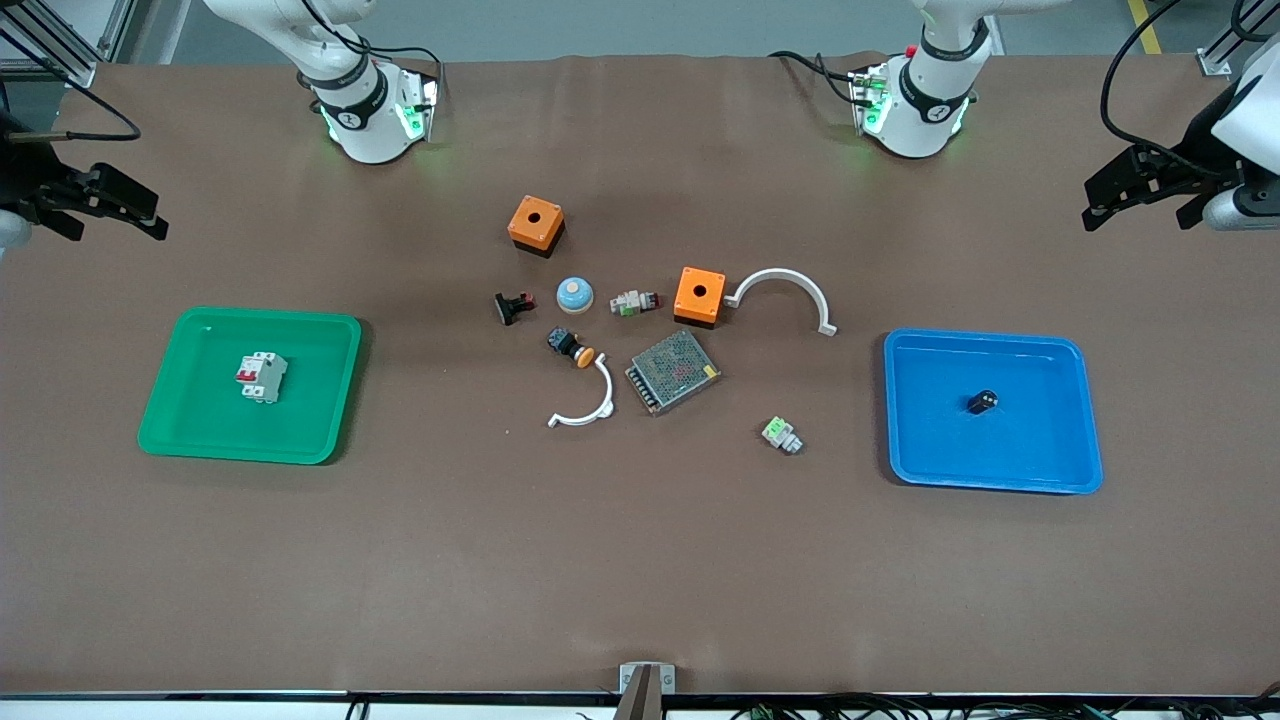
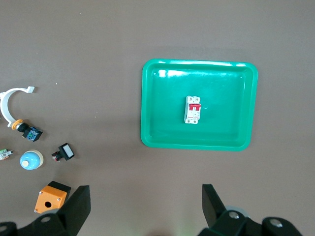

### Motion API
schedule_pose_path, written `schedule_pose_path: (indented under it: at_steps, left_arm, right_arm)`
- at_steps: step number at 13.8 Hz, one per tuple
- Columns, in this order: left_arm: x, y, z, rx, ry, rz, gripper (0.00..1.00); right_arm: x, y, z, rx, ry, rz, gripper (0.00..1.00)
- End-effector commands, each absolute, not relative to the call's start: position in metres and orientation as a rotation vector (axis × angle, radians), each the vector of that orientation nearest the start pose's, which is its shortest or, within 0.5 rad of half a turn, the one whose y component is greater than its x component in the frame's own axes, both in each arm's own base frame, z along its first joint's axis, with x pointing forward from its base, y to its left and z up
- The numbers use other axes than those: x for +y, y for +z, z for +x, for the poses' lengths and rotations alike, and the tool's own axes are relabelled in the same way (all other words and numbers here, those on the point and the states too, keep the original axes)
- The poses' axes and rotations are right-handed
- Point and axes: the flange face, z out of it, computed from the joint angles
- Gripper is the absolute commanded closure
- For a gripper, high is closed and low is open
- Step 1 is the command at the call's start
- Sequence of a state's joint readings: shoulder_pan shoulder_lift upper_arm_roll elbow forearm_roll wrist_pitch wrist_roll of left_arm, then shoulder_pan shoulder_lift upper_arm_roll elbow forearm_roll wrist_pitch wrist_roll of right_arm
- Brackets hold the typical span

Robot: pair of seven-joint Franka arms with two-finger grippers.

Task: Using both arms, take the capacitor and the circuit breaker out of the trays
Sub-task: 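Reach the right gripper to the breaker while the left gripper reaches the capacitor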

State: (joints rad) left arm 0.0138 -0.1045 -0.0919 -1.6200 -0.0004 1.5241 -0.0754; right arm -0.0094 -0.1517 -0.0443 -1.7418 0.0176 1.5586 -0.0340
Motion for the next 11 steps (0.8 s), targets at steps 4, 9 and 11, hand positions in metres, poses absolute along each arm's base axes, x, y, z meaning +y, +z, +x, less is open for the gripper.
schedule_pose_path:
  at_steps: [4,9,11]
  left_arm:
    - [-0.038,0.629,0.538,0.004,0.054,-3.131,0.00]
    - [0.002,0.527,0.578,-0.102,0.076,-3.123,0.00]
    - [0.009,0.474,0.578,-0.116,0.035,-3.124,0.00]
  right_arm:
    - [-0.027,0.623,0.499,0.018,0.045,-3.107,0.00]
    - [-0.038,0.617,0.525,0.069,0.058,-3.112,0.00]
    - [-0.042,0.606,0.540,0.075,0.075,-3.121,0.00]
